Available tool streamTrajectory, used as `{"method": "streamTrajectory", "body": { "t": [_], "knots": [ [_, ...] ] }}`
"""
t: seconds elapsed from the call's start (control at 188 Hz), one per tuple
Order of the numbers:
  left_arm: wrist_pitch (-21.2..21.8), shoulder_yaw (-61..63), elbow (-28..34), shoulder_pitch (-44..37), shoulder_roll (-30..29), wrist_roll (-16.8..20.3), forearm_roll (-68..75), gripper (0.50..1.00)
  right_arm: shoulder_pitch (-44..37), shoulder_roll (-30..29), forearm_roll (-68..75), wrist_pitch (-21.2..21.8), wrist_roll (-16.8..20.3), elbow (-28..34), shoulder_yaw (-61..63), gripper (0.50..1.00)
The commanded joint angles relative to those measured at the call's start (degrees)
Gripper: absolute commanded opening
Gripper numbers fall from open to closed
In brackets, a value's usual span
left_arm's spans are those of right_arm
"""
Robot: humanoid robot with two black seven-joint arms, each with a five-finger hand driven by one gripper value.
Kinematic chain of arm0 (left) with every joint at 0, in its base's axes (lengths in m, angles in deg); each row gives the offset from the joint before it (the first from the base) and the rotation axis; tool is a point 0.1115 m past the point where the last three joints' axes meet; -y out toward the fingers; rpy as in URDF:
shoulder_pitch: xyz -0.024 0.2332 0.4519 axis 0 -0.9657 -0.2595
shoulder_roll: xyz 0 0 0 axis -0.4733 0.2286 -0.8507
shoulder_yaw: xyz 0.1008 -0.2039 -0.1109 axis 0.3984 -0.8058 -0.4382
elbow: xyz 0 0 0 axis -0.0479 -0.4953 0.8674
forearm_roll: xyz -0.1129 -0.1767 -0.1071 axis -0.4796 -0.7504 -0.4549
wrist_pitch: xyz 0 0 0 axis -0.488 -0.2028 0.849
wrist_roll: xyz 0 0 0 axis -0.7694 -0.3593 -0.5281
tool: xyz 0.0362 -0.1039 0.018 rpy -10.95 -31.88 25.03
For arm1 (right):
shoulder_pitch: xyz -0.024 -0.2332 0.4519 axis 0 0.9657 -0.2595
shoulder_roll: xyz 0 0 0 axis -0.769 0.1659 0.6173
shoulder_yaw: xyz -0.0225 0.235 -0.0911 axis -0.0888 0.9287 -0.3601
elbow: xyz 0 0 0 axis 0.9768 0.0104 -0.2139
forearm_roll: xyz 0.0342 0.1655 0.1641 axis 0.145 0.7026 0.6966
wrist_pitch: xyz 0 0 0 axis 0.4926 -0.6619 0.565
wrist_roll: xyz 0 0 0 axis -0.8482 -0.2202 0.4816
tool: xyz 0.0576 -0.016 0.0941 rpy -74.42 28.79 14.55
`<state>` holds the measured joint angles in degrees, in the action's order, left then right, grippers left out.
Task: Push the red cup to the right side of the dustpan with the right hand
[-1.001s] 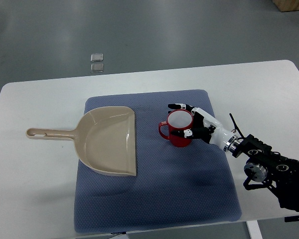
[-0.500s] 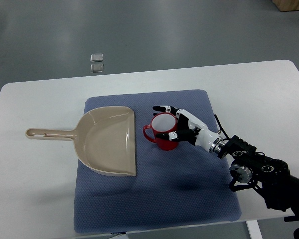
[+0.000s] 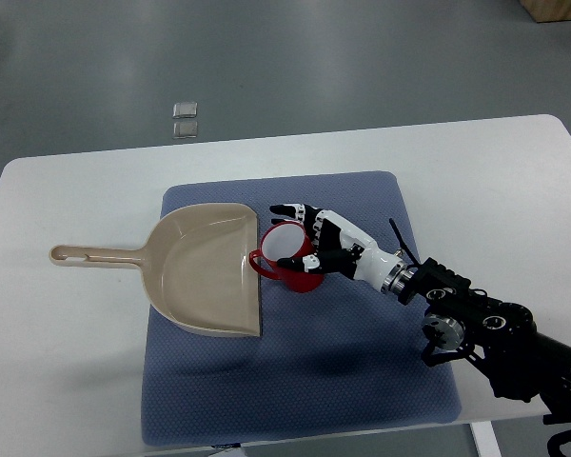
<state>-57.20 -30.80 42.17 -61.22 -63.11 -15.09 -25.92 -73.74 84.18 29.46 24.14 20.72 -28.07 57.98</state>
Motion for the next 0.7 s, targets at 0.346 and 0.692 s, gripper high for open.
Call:
{"method": "streamTrajectory", "body": {
  "t": [0.346,0.692],
  "knots": [
    [0.0,0.1,-0.1,0.0,0.0,0.0,0.0,1.0,0.1,-0.1,-0.3,-0.2,0.0,0.3,0.0,0.932],
    [0.0,0.0,0.0,0.0,0.0,0.0,0.0,1.0,0.0,-1.7,-0.3,-0.2,0.0,0.5,0.0,0.932]
  ]
}}
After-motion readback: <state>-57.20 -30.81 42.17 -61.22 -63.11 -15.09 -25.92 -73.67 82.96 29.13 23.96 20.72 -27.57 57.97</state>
